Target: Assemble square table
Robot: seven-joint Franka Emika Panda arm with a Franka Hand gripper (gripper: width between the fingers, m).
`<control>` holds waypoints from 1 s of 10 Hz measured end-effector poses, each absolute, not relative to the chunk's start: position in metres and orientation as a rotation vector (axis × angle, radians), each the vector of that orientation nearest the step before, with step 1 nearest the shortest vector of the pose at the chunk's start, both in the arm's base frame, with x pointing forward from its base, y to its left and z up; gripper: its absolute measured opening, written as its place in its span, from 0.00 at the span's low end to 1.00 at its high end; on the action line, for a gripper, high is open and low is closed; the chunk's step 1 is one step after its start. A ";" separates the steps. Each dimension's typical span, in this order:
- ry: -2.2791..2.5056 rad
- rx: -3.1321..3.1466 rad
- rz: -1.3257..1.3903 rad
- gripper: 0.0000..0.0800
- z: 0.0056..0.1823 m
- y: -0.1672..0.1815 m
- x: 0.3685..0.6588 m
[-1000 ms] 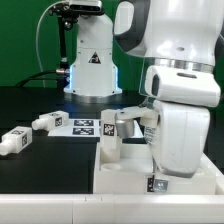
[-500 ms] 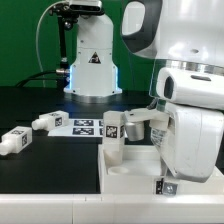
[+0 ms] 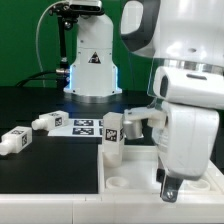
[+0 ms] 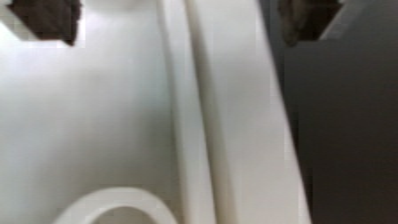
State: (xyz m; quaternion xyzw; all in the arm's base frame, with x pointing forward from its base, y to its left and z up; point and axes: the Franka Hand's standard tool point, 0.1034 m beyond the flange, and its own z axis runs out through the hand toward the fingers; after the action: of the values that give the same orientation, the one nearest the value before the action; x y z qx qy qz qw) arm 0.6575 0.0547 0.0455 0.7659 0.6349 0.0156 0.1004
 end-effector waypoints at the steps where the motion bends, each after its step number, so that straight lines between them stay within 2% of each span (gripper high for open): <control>1: 1.853 2.279 0.033 0.78 0.063 0.048 0.660; 2: 1.773 2.328 0.051 0.80 0.075 0.040 0.660; 3: 1.657 2.412 0.066 0.80 0.079 0.034 0.660; 8: 1.495 2.520 0.074 0.81 0.077 0.029 0.658; 10: 1.565 2.467 0.025 0.81 0.098 -0.019 0.645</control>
Offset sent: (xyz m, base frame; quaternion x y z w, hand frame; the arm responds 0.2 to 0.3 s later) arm 0.0000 0.0000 0.0000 0.0000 0.0000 0.1296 0.9916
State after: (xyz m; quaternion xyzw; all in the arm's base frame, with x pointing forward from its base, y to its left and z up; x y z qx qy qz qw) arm 0.6445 -0.0186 0.0978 0.8392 0.5325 0.0084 0.1098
